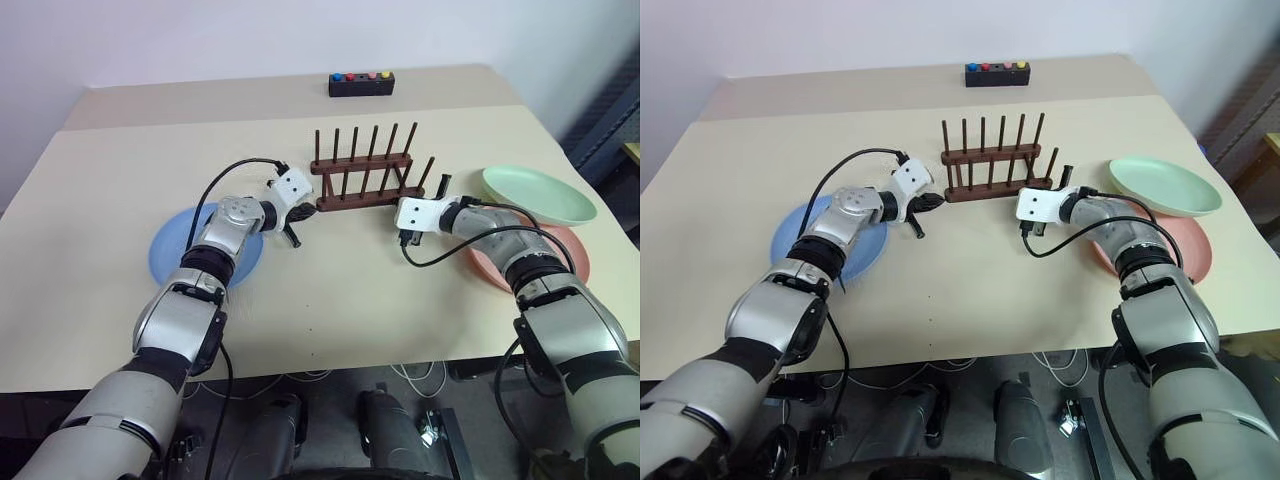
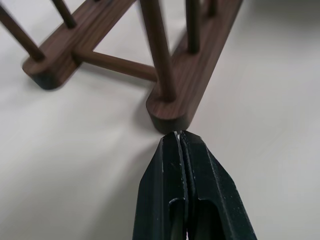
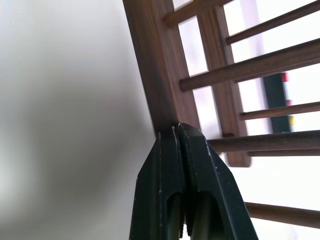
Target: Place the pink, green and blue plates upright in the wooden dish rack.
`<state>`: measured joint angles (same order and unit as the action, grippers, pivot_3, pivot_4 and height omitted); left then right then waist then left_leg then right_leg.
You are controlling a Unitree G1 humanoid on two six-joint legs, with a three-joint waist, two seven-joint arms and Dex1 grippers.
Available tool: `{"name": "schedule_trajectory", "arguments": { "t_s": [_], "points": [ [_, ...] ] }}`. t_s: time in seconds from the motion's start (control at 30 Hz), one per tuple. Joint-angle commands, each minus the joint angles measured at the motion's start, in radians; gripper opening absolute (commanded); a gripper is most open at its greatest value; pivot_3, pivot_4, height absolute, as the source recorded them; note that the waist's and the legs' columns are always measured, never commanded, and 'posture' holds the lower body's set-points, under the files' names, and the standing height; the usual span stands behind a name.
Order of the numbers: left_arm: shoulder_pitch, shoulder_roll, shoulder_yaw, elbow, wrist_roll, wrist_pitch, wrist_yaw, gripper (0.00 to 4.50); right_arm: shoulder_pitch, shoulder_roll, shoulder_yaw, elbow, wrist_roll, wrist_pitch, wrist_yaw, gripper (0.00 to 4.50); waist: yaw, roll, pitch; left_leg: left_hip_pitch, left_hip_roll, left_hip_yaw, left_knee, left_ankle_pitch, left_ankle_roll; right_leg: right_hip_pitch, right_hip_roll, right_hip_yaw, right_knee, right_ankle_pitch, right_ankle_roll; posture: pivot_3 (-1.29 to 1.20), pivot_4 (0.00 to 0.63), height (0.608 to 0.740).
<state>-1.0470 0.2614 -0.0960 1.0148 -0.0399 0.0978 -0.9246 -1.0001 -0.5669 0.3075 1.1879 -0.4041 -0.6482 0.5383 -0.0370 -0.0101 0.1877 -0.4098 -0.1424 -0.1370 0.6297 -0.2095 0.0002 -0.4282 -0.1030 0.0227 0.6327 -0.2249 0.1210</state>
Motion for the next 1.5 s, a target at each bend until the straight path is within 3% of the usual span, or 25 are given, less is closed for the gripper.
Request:
{"name": "schedule_trajectory", "arguments": {
  "t_s": [0.03, 0.07, 0.2, 0.27, 0.3, 0.47, 0.57, 0.63, 0.83, 0.93, 1.03, 1.37, 1.5],
  "points": [
    [0.052, 0.072, 0.067, -0.282, -0.161, 0.195, -0.2, 0.53, 0.026, -0.051, -0.114, -0.14, 0.208, 0.088, 0.277, 0.88, -0.009, 0.0, 0.0, 0.0, 0.0, 0.0, 0.0, 0.0, 0.0, 0.0, 0.0, 0.0, 0.0, 0.0, 0.0, 0.0, 0.15, 0.74],
    [0.083, 0.096, 0.072, -0.364, -0.186, 0.236, -0.227, 0.82, 0.045, -0.061, -0.137, -0.194, 0.251, 0.12, 0.323, 1.33, -0.012, 0.0, 0.0, 0.0, 0.0, 0.0, 0.0, 0.0, 0.0, 0.0, 0.0, 0.0, 0.0, 0.0, 0.0, 0.0, 0.15, 0.74],
    [0.191, 0.202, 0.102, -0.642, -0.305, 0.436, -0.3, 2.9, 0.149, -0.052, -0.278, -0.487, 0.487, 0.342, 0.411, 3.47, -0.028, 0.0, 0.0, 0.0, 0.002, -0.001, -0.001, 0.0, 0.0, -0.001, 0.001, 0.0, 0.0, 0.0, 0.0, 0.0, 0.15, 0.74],
    [0.228, 0.249, 0.112, -0.722, -0.341, 0.498, -0.317, 3.79, 0.214, -0.061, -0.322, -0.63, 0.567, 0.482, 0.431, 4.37, -0.029, 0.0, 0.0, 0.0, 0.002, -0.001, -0.001, 0.0, 0.0, -0.001, 0.001, 0.0, 0.001, 0.0, 0.0, 0.0, 0.15, 0.74],
    [0.241, 0.266, 0.117, -0.744, -0.351, 0.512, -0.316, 4.43, 0.247, -0.073, -0.337, -0.701, 0.589, 0.554, 0.43, 4.5, -0.028, 0.0, 0.0, 0.0, 0.002, -0.002, 0.0, 0.0, 0.0, -0.001, 0.001, 0.0, 0.001, 0.0, 0.0, 0.0, 0.15, 0.74],
    [0.288, 0.311, 0.136, -0.841, -0.426, 0.568, -0.333, 4.47, 0.369, -0.156, -0.419, -0.97, 0.705, 0.815, 0.444, 4.5, -0.005, 0.001, 0.0, 0.001, 0.002, -0.001, 0.0, -0.003, 0.004, -0.001, 0.001, 0.001, 0.001, 0.0, 0.0, 0.0, 0.15, 0.74],
    [0.314, 0.308, 0.16, -0.908, -0.479, 0.575, -0.332, 4.47, 0.397, -0.199, -0.467, -0.992, 0.671, 0.81, 0.377, 4.5, 0.005, 0.001, 0.0, 0.0, 0.001, -0.001, 0.0, -0.003, 0.004, -0.001, 0.0, 0.001, 0.001, 0.0, 0.0, 0.0, 0.15, 0.74],
    [0.36, 0.313, 0.17, -0.971, -0.491, 0.499, -0.352, 4.47, 0.45, -0.25, -0.488, -1.019, 0.653, 0.901, 0.347, 4.5, 0.018, 0.001, 0.0, 0.0, 0.001, 0.0, 0.0, -0.004, 0.005, 0.0, 0.0, 0.001, 0.0, 0.0, 0.0, 0.0, 0.15, 0.74],
    [0.415, 0.35, 0.166, -1.0, -0.51, 0.448, -0.385, 4.47, 0.665, -0.386, -0.576, -1.248, 0.782, 1.286, 0.38, 4.5, 0.027, 0.001, 0.0, 0.0, 0.002, 0.0, 0.0, -0.004, 0.005, -0.001, 0.0, 0.001, -0.001, 0.0, -0.001, 0.0, 0.15, 0.74],
    [0.403, 0.354, 0.156, -0.97, -0.503, 0.43, -0.393, 4.47, 0.721, -0.505, -0.579, -1.328, 0.826, 1.598, 0.368, 4.5, 0.026, 0.003, 0.0, 0.0, 0.002, 0.002, 0.001, -0.005, 0.006, -0.001, -0.001, 0.002, -0.001, 0.001, -0.001, 0.0, 0.15, 0.74],
    [0.382, 0.343, 0.144, -0.944, -0.505, 0.428, -0.396, 4.47, 0.77, -0.568, -0.576, -1.379, 0.826, 1.607, 0.395, 4.5, 0.027, 0.003, 0.0, 0.0, 0.003, 0.002, 0.0, -0.006, 0.007, 0.0, -0.001, 0.002, -0.001, 0.001, -0.002, 0.0, 0.15, 0.74],
    [0.35, 0.318, 0.113, -0.909, -0.492, 0.391, -0.387, 4.47, 0.897, -0.591, -0.524, -1.408, 0.806, 1.596, 0.424, 4.5, 0.027, 0.002, 0.0, 0.0, 0.004, 0.004, 0.001, -0.007, 0.008, 0.0, -0.001, 0.002, -0.003, 0.001, -0.001, 0.0, 0.15, 0.74],
    [0.354, 0.326, 0.115, -0.912, -0.49, 0.39, -0.38, 4.5, 0.896, -0.607, -0.454, -1.36, 0.731, 1.518, 0.41, 3.29, 0.026, 0.002, 0.0, 0.0, 0.004, 0.004, 0.001, -0.007, 0.008, 0.0, -0.001, 0.002, -0.003, 0.001, -0.001, 0.0, 0.15, 0.74]
  ]
}}
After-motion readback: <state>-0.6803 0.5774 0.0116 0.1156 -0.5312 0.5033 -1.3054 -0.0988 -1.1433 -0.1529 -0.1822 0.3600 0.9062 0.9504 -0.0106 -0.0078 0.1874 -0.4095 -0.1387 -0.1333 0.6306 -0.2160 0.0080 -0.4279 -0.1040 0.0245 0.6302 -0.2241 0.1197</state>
